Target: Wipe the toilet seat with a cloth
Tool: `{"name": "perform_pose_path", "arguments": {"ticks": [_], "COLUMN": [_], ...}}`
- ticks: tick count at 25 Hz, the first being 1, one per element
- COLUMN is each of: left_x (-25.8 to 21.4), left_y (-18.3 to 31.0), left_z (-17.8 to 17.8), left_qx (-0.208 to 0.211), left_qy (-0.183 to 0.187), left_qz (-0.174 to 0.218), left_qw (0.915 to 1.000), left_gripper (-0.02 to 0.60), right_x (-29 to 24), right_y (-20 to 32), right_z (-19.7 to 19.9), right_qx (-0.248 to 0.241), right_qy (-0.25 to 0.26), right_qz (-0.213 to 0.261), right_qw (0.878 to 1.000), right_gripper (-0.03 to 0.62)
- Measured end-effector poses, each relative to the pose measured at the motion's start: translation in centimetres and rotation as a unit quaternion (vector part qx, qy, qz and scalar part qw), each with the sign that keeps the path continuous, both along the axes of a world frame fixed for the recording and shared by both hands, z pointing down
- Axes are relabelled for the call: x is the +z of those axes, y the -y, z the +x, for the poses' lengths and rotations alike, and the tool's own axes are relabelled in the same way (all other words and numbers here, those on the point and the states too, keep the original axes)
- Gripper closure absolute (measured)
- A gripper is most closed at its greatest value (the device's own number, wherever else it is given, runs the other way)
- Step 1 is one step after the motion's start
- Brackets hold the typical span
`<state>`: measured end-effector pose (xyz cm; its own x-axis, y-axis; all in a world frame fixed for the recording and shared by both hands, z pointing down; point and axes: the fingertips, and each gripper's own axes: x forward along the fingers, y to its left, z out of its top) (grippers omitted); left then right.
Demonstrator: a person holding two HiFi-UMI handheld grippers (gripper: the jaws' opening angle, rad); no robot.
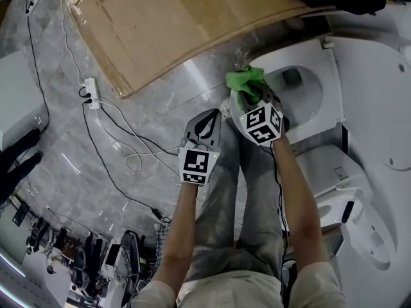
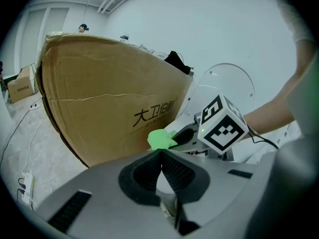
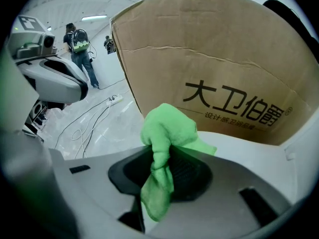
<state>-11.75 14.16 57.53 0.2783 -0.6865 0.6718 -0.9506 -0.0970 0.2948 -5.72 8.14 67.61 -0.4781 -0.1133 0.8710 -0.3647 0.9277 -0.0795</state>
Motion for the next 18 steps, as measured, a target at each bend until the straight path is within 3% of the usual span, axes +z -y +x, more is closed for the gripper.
{"name": "perform_pose_path", "arguments": {"ticks": [18], "left_x": [1.1], "left_y": [-4.6], "left_z": [1.2], "left_qx": [0.002], "left_qy": [0.006], "left_qz": [-0.03], "left_qw": [0.9995], "left_gripper": [0.569], "right_x": [0.1], "right_y": [-7.9], "right_z": [0.6], "right_qx": [-0.03], "right_qy": [-0.002], "right_qz": [-0.038], "right_qw": [0.999], "right_gripper": [0.497]}}
